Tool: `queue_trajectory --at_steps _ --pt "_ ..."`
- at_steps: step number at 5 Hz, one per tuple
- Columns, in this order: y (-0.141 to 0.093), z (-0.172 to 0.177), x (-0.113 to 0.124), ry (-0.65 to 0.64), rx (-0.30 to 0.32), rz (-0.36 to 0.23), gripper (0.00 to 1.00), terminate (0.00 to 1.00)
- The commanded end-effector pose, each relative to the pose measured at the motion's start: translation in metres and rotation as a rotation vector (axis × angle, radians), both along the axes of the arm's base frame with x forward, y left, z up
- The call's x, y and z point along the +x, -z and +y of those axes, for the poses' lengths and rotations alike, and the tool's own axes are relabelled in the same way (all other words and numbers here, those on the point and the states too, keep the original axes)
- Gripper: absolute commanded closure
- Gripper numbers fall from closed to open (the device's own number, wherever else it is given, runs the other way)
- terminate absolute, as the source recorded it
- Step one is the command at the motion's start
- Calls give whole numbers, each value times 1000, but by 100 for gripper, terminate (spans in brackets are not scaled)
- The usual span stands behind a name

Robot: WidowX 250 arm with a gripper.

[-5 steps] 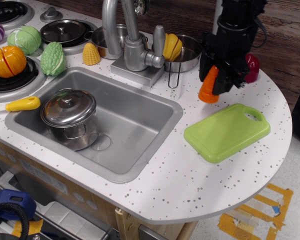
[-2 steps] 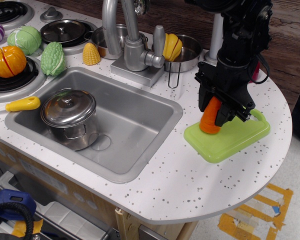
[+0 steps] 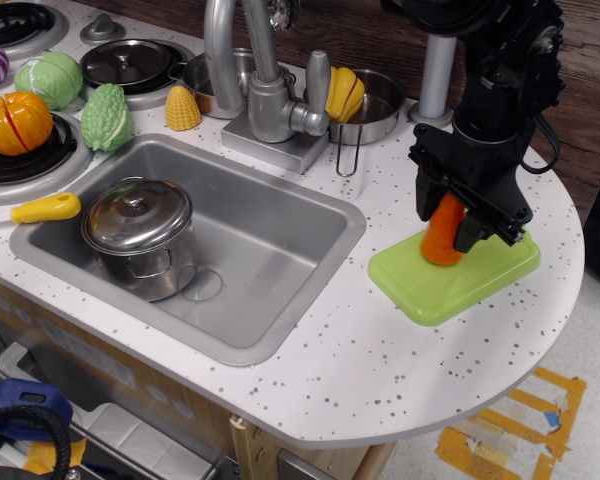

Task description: Put carrot on cutting board

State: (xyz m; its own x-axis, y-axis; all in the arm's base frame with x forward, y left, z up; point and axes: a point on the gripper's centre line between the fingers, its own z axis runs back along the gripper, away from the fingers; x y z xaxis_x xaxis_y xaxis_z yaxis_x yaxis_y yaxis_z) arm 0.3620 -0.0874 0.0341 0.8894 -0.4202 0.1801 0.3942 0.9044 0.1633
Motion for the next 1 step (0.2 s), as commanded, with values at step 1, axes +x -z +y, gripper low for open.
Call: queue_trajectory --at_steps 1 --pt "-30 -4 8 2 -26 -92 0 100"
